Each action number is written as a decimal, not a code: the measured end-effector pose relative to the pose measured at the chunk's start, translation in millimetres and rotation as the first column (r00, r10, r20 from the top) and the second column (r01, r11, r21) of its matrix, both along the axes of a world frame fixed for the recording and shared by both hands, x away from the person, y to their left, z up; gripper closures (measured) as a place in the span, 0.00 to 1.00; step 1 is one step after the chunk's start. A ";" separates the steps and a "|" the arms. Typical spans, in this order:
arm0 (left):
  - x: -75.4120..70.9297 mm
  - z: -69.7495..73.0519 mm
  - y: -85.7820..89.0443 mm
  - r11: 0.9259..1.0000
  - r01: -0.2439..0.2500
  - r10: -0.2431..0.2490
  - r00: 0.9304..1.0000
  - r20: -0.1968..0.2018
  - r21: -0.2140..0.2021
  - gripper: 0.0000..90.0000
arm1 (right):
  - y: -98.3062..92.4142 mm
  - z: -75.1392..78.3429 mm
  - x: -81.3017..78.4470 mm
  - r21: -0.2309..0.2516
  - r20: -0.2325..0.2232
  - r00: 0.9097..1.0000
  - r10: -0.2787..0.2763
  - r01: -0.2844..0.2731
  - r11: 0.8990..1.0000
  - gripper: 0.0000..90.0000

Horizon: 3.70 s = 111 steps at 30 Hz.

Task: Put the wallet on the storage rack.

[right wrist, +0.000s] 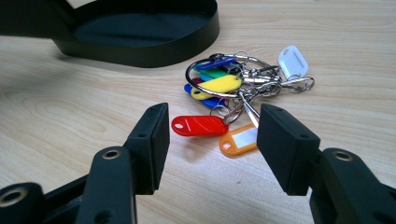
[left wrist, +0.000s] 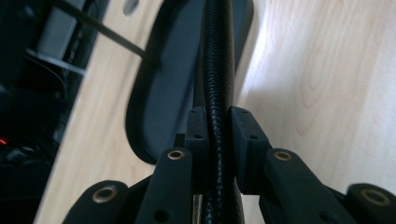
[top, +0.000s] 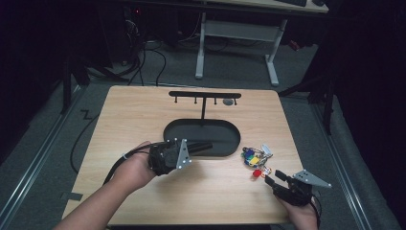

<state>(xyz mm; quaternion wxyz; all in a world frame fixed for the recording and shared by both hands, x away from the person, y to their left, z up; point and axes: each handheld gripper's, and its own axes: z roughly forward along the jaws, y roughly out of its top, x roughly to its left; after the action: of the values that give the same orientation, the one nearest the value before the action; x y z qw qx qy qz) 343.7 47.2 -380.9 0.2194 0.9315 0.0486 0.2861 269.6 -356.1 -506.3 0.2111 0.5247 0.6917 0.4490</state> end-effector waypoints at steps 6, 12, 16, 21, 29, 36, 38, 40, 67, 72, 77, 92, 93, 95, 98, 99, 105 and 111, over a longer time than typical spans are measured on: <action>7.8 0.1 -17.1 0.996 0.062 -0.068 0.992 0.105 0.062 0.87 | 1.6 -0.3 3.4 0.003 -0.003 1.000 0.009 -0.009 1.000 0.49; 16.8 -6.6 -33.4 0.990 0.116 -0.128 0.976 0.178 0.077 0.87 | 0.8 -0.2 3.6 0.009 0.000 1.000 0.012 -0.012 1.000 0.49; 24.8 -13.8 -42.3 0.986 0.143 -0.158 0.962 0.221 0.081 0.87 | -1.0 -0.5 3.3 0.013 -0.003 1.000 0.008 -0.008 1.000 0.49; 38.2 -28.3 -48.9 0.977 0.189 -0.208 0.941 0.266 0.097 0.87 | -2.3 -0.9 2.6 0.017 -0.004 1.000 0.005 -0.005 1.000 0.49; 58.2 -43.0 -52.4 0.983 0.167 -0.181 0.941 0.287 0.072 0.87 | -3.8 -2.5 2.7 0.026 -0.012 1.000 0.003 -0.002 1.000 0.49; 68.0 -55.3 -52.3 0.982 0.176 -0.187 0.935 0.301 0.062 0.87 | -4.5 -3.3 3.0 0.030 -0.015 1.000 0.001 -0.001 1.000 0.49; 69.4 -57.4 -52.1 0.983 0.173 -0.184 0.935 0.302 0.061 0.87 | -3.9 -3.3 2.7 0.029 -0.016 1.000 0.001 -0.001 1.000 0.49; 71.3 -62.8 -52.2 0.982 0.177 -0.187 0.934 0.304 0.060 0.87 | -3.4 -3.4 2.6 0.027 -0.017 1.000 0.002 -0.001 1.000 0.49; 97.8 -99.9 -49.3 0.976 0.176 -0.199 0.959 0.200 0.131 0.86 | -2.6 -6.8 3.0 0.024 -0.037 0.999 0.015 -0.014 1.000 0.49; 100.1 -104.8 -51.6 0.975 0.167 -0.191 0.966 0.172 0.145 0.84 | -1.3 -7.0 3.0 0.023 -0.039 0.999 0.019 -0.018 1.000 0.49; 100.4 -112.6 -53.4 0.974 0.172 -0.188 0.977 0.104 0.147 0.81 | -2.1 -7.0 2.8 0.025 -0.041 0.999 0.017 -0.016 1.000 0.49; 77.2 -85.2 -34.4 0.993 0.090 -0.088 0.996 0.026 -0.076 0.65 | -2.2 -5.5 3.4 0.015 -0.030 0.999 0.022 -0.022 1.000 0.49; 68.8 -85.1 -29.5 0.993 0.081 -0.080 0.997 0.015 -0.082 0.65 | -2.2 -5.5 3.6 0.012 -0.031 0.999 0.021 -0.020 1.000 0.49; 60.8 -87.3 -24.6 0.994 0.064 -0.063 0.998 0.012 -0.093 0.65 | -1.6 -5.2 3.7 0.010 -0.034 0.999 0.018 -0.018 1.000 0.49; 50.2 -93.0 -17.5 0.992 0.040 -0.041 0.999 -0.004 -0.122 0.65 | -0.1 -5.0 3.8 0.006 -0.034 0.999 0.017 -0.017 1.000 0.50; 47.4 -94.7 -14.9 0.992 0.034 -0.035 0.999 -0.005 -0.119 0.65 | 0.2 -5.1 4.1 0.002 -0.032 0.999 0.020 -0.020 1.000 0.50; 28.9 -106.2 -1.4 0.985 0.026 -0.029 0.999 -0.017 -0.170 0.62 | 1.1 -5.9 5.0 0.001 -0.040 0.999 0.020 -0.020 1.000 0.50; 12.3 -117.7 11.0 0.972 -0.036 0.023 0.998 -0.057 -0.233 0.61 | 1.1 -5.7 4.5 0.002 -0.039 0.999 0.020 -0.020 1.000 0.50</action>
<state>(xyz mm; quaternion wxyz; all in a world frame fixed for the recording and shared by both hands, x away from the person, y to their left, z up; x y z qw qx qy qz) 356.1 58.2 -498.6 0.3220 0.9057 0.1018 0.2562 274.1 -355.0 -512.0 0.1929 0.5264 0.7007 0.4413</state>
